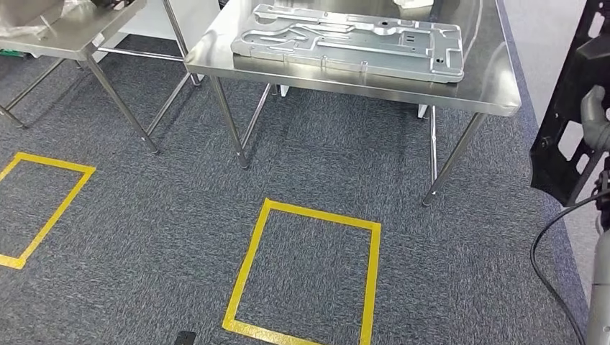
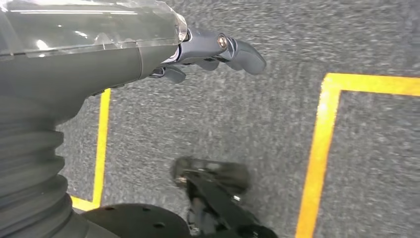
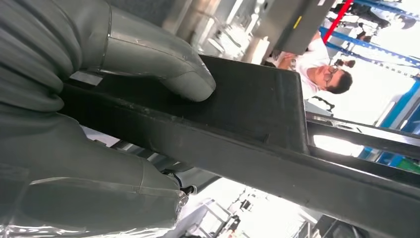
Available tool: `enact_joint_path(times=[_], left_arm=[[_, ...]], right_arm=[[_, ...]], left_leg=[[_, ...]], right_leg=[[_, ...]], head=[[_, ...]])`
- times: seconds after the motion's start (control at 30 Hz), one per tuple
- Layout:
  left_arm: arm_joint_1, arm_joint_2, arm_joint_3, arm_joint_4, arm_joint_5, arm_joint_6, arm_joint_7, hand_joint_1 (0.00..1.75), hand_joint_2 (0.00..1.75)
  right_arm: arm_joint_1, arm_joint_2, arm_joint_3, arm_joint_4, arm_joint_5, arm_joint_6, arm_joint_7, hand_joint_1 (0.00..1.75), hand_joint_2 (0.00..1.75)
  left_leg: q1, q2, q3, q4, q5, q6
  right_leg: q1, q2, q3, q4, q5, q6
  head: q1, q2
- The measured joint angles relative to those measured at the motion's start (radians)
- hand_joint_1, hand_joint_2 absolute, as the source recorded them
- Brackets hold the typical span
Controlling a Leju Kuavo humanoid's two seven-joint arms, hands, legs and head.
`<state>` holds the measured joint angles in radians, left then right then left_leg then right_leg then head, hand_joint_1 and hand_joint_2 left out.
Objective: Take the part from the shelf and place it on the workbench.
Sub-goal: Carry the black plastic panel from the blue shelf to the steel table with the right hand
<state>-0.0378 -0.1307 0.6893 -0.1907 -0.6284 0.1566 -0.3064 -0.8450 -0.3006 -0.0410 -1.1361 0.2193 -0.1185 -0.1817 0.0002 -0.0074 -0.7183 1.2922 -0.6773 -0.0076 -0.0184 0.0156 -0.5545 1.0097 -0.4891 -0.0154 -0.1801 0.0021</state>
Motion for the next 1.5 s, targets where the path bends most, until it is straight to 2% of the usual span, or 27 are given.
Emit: enact_joint_path(times=[0.03,0.07,0.13,0.17,0.2,0.27,0.33,0.37,0.43,0.5,0.53,0.57,0.63,0.67,0.7,0.8,0.87,0.97,1.03,1.07,1.17,1.2,1.27,1.3,1.37,1.43,1.5], left_arm=[[0.002,0.000,0.000,0.000,-0.001,-0.002,0.001,0.00,1.75],[0.006,0.001,0.000,0.000,-0.003,-0.005,0.001,0.00,1.75],[0.015,0.004,0.000,0.001,-0.010,-0.011,0.001,0.00,1.75],[0.017,0.006,0.000,0.002,-0.014,-0.013,0.001,0.00,1.75],[0.017,0.008,0.000,0.002,-0.017,-0.014,0.000,0.00,1.75],[0.011,0.008,0.000,0.002,-0.019,-0.016,-0.004,0.00,1.75],[0.007,0.008,0.000,0.002,-0.019,-0.017,-0.007,0.00,1.75],[0.007,0.008,0.001,0.002,-0.019,-0.018,-0.008,0.00,1.75],[0.009,0.007,0.001,0.002,-0.021,-0.019,-0.009,0.00,1.75],[0.012,0.006,0.001,0.003,-0.027,-0.021,-0.009,0.00,1.75],[0.014,0.006,0.001,0.003,-0.031,-0.023,-0.008,0.00,1.75],[0.016,0.006,0.001,0.003,-0.034,-0.024,-0.008,0.00,1.75],[0.022,0.005,0.001,0.005,-0.037,-0.025,-0.006,0.00,1.75],[0.023,0.005,0.001,0.006,-0.036,-0.026,-0.005,0.00,1.75],[0.022,0.005,0.002,0.007,-0.036,-0.026,-0.005,0.00,1.75],[0.009,0.007,0.004,0.007,-0.033,-0.027,-0.015,0.00,1.75],[0.000,0.008,0.006,0.007,-0.031,-0.027,-0.024,0.00,1.75],[-0.004,0.007,0.009,0.007,-0.030,-0.028,-0.028,0.00,1.75],[0.001,0.007,0.013,0.007,-0.029,-0.028,-0.024,0.00,1.75],[0.004,0.007,0.017,0.007,-0.029,-0.028,-0.021,0.00,1.75],[0.015,0.006,0.027,0.008,-0.028,-0.028,-0.016,0.00,1.75],[0.017,0.005,0.028,0.008,-0.028,-0.027,-0.014,0.00,1.75],[0.016,0.003,0.030,0.009,-0.028,-0.027,-0.012,0.00,1.75],[0.015,0.001,0.031,0.009,-0.028,-0.027,-0.012,0.00,1.75],[0.012,0.000,0.032,0.009,-0.028,-0.029,-0.013,0.00,1.75],[0.009,0.000,0.033,0.009,-0.029,-0.031,-0.016,0.00,1.75],[0.008,0.000,0.033,0.009,-0.029,-0.034,-0.017,0.00,1.75]], right_arm=[[-0.033,-0.001,0.016,0.027,0.011,-0.002,0.006,1.75,1.75],[-0.065,0.000,0.036,0.058,0.027,-0.004,0.014,1.75,1.75],[-0.135,0.001,0.081,0.126,0.067,-0.009,0.034,1.75,1.75],[-0.174,0.005,0.107,0.165,0.090,-0.011,0.047,1.75,1.75],[-0.219,0.009,0.130,0.197,0.112,-0.013,0.056,1.75,1.75],[-0.320,0.023,0.180,0.253,0.151,-0.023,0.069,1.75,1.75],[-0.399,0.036,0.228,0.304,0.170,-0.035,0.072,1.75,1.75],[-0.420,0.041,0.248,0.328,0.173,-0.038,0.073,1.75,1.75],[-0.433,0.050,0.279,0.365,0.171,-0.042,0.072,1.75,1.75],[-0.439,0.055,0.299,0.381,0.161,-0.040,0.066,1.75,1.75],[-0.449,0.056,0.308,0.385,0.155,-0.035,0.062,1.75,1.75],[-0.460,0.058,0.317,0.388,0.150,-0.027,0.056,1.75,1.75],[-0.477,0.061,0.336,0.392,0.141,0.001,0.048,1.75,1.75],[-0.482,0.067,0.350,0.393,0.137,0.029,0.047,1.75,1.75],[-0.487,0.076,0.366,0.391,0.134,0.064,0.052,1.75,1.75],[-0.528,0.126,0.428,0.381,0.133,0.178,0.083,1.75,1.75],[-0.550,0.163,0.474,0.383,0.128,0.229,0.100,1.75,1.75],[-0.546,0.208,0.543,0.402,0.110,0.294,0.118,1.75,1.75],[-0.542,0.229,0.583,0.417,0.098,0.329,0.126,1.75,1.75],[-0.542,0.237,0.599,0.424,0.093,0.341,0.128,1.75,1.75],[-0.545,0.252,0.632,0.451,0.082,0.359,0.131,1.75,1.75],[-0.546,0.255,0.640,0.457,0.081,0.362,0.133,1.75,1.75],[-0.557,0.262,0.649,0.464,0.079,0.363,0.135,1.75,1.75],[-0.565,0.264,0.651,0.465,0.078,0.363,0.134,1.75,1.75],[-0.580,0.266,0.656,0.468,0.075,0.363,0.130,1.75,1.75],[-0.580,0.265,0.662,0.473,0.073,0.362,0.127,1.75,1.75],[-0.570,0.262,0.666,0.480,0.074,0.361,0.127,1.75,1.75]], left_leg=[[-0.002,0.000,-0.007,-0.049,0.021,0.007],[-0.006,0.000,-0.011,-0.113,0.091,0.017],[-0.017,-0.002,-0.012,-0.228,0.272,0.038],[-0.022,-0.002,-0.009,-0.259,0.328,0.046],[-0.026,-0.001,-0.002,-0.274,0.343,0.052],[-0.027,0.001,0.025,-0.292,0.325,0.063],[-0.021,0.000,0.067,-0.321,0.311,0.070],[-0.017,-0.003,0.094,-0.334,0.301,0.070],[-0.011,-0.012,0.151,-0.358,0.276,0.067],[-0.007,-0.021,0.198,-0.369,0.249,0.061],[-0.006,-0.025,0.218,-0.370,0.233,0.058],[-0.006,-0.027,0.237,-0.371,0.216,0.055],[-0.006,-0.029,0.268,-0.366,0.182,0.047],[-0.006,-0.028,0.280,-0.365,0.164,0.041],[-0.005,-0.025,0.291,-0.361,0.153,0.033],[-0.004,-0.014,0.280,-0.291,0.163,0.017],[-0.001,-0.010,0.215,-0.170,0.159,0.008],[0.005,-0.006,0.092,-0.022,0.059,-0.005],[0.006,-0.003,0.049,-0.047,0.034,-0.006],[0.006,-0.001,0.043,-0.099,0.069,-0.004],[0.003,0.003,0.046,-0.277,0.276,0.009],[0.003,0.003,0.048,-0.305,0.313,0.013],[0.004,0.002,0.061,-0.314,0.316,0.024],[0.004,0.002,0.072,-0.314,0.316,0.030],[0.004,0.002,0.096,-0.313,0.306,0.043],[0.001,0.001,0.119,-0.313,0.284,0.050],[-0.004,-0.003,0.148,-0.312,0.259,0.054]], right_leg=[[0.001,0.000,0.024,-0.002,-0.017,0.001],[0.002,0.000,0.045,-0.005,-0.034,0.002],[0.006,0.003,0.081,-0.011,-0.065,0.010],[0.007,0.005,0.094,-0.015,-0.074,0.015],[0.006,0.007,0.102,-0.015,-0.075,0.023],[0.000,0.005,0.093,0.017,-0.057,0.034],[-0.002,-0.004,0.041,0.118,-0.037,0.042],[-0.003,-0.008,0.007,0.175,-0.046,0.045],[-0.006,-0.009,-0.053,0.242,-0.121,0.053],[-0.009,-0.011,-0.094,0.220,-0.195,0.058],[-0.011,-0.012,-0.108,0.179,-0.191,0.060],[-0.012,-0.015,-0.119,0.119,-0.130,0.061],[-0.008,-0.026,-0.131,-0.003,0.066,0.055],[-0.003,-0.027,-0.132,-0.037,0.139,0.048],[0.002,-0.025,-0.128,-0.049,0.165,0.038],[0.001,-0.011,-0.099,-0.046,0.131,0.008],[-0.004,-0.005,-0.068,-0.054,0.110,-0.002],[-0.004,-0.002,-0.008,-0.061,0.070,-0.004],[-0.005,-0.002,0.033,-0.061,0.039,-0.001],[-0.005,-0.003,0.054,-0.061,0.024,0.001],[0.001,-0.006,0.102,-0.061,-0.024,0.013],[0.004,-0.005,0.113,-0.059,-0.033,0.018],[0.006,-0.004,0.127,-0.047,-0.042,0.031],[0.005,-0.005,0.124,-0.024,-0.040,0.036],[0.003,-0.009,0.071,0.071,-0.052,0.044],[0.003,-0.011,-0.027,0.200,-0.094,0.047],[0.006,-0.011,-0.105,0.253,-0.144,0.044]], head=[[0.000,0.000],[0.000,0.000],[0.000,0.000],[0.001,0.000],[0.002,0.000],[0.002,0.000],[0.002,0.000],[0.002,0.000],[0.002,0.000],[0.002,0.000],[0.002,0.000],[0.002,0.000],[0.002,0.000],[0.002,0.000],[0.003,0.000],[0.003,0.000],[0.002,0.000],[0.000,0.000],[0.000,0.000],[0.000,0.000],[0.000,0.000],[0.000,0.000],[0.001,0.000],[0.001,0.000],[0.001,0.000],[0.002,0.000],[0.002,0.000]])
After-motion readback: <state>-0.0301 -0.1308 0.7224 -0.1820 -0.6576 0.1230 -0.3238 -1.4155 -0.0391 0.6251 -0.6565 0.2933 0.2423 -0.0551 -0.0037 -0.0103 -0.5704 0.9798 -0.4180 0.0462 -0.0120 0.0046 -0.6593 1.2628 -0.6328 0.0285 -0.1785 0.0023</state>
